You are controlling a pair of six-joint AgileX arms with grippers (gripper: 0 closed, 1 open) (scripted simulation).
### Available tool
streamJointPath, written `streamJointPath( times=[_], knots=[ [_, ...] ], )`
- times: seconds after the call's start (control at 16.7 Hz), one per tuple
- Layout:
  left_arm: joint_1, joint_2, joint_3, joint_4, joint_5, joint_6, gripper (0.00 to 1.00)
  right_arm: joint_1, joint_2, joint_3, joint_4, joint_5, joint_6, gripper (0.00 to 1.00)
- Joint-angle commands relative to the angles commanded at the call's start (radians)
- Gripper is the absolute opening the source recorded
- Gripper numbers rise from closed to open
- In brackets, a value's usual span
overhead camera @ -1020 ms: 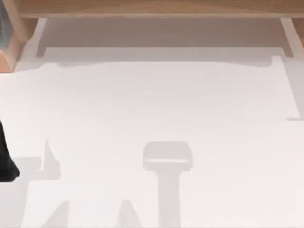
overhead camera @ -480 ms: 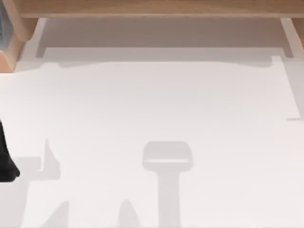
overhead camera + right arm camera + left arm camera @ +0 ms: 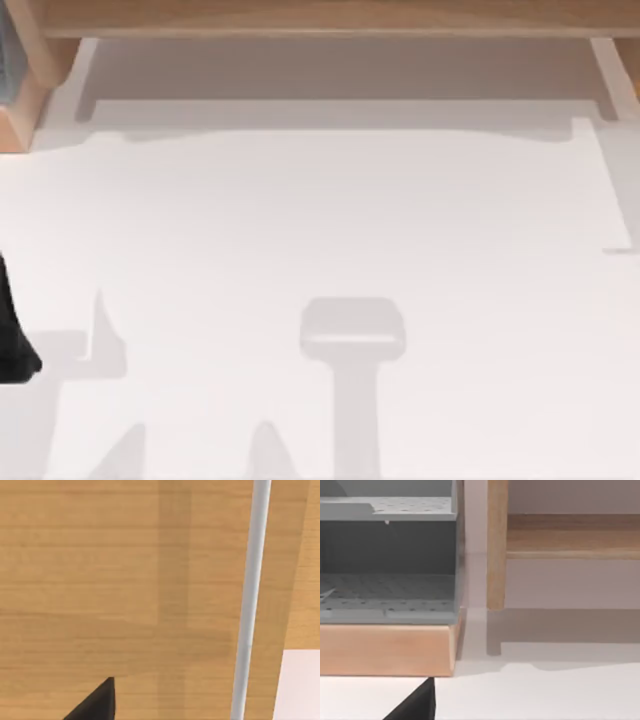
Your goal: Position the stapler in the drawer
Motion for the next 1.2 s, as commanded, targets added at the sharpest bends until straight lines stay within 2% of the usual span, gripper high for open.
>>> streamJointPath(
  times=[0.66,1.2],
  knots=[
    [0.000,0.000,0.000,0.000,0.000,0.000,1.00,0.059,0.025,0.079,-0.055,0.059,-0.001,1.00],
    [0.000,0.000,0.000,0.000,0.000,0.000,1.00,0.059,0.025,0.079,-0.055,0.059,-0.001,0.32]
  ],
)
